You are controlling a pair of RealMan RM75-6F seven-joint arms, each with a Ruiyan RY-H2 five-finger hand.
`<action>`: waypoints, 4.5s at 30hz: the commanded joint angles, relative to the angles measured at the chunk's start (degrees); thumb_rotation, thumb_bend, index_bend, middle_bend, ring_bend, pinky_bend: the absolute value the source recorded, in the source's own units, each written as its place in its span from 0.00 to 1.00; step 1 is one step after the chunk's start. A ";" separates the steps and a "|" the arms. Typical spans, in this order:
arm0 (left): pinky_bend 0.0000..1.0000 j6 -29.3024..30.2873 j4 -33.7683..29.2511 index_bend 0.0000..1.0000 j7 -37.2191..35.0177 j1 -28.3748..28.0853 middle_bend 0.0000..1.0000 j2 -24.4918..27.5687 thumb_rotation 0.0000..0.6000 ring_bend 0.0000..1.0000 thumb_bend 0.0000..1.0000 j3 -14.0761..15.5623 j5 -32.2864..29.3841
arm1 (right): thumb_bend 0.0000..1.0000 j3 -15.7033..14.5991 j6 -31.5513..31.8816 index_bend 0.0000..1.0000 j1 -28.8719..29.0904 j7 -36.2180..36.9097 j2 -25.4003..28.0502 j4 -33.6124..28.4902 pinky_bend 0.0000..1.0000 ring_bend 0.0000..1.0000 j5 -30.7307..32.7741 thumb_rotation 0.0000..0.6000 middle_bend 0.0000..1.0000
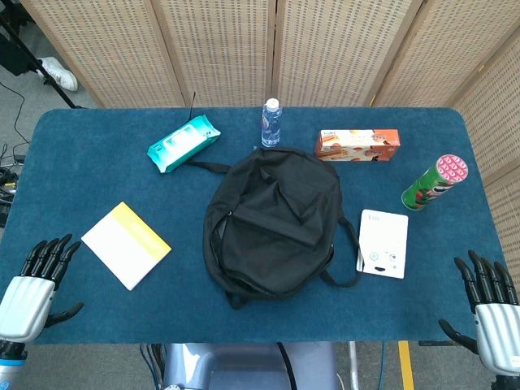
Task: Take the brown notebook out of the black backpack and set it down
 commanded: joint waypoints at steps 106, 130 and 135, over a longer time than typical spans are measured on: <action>0.05 -23.18 4.49 0.00 -11.83 -18.59 0.00 -4.38 1.00 0.00 0.08 -5.63 -2.74 | 0.52 34.62 -25.94 0.63 48.81 -22.91 -42.29 6.91 0.63 0.63 47.90 1.00 0.67; 0.05 -30.01 13.78 0.08 -18.05 -32.89 0.00 -23.34 1.00 0.00 0.11 -8.24 -2.37 | 0.52 32.43 -24.02 0.64 51.50 -19.76 -34.40 2.20 0.63 0.64 54.84 1.00 0.67; 0.05 -29.30 13.80 0.08 -19.37 -33.44 0.00 -23.83 1.00 0.00 0.11 -7.28 -2.24 | 0.52 33.43 -21.65 0.64 53.34 -20.17 -35.30 3.73 0.63 0.64 57.59 1.00 0.67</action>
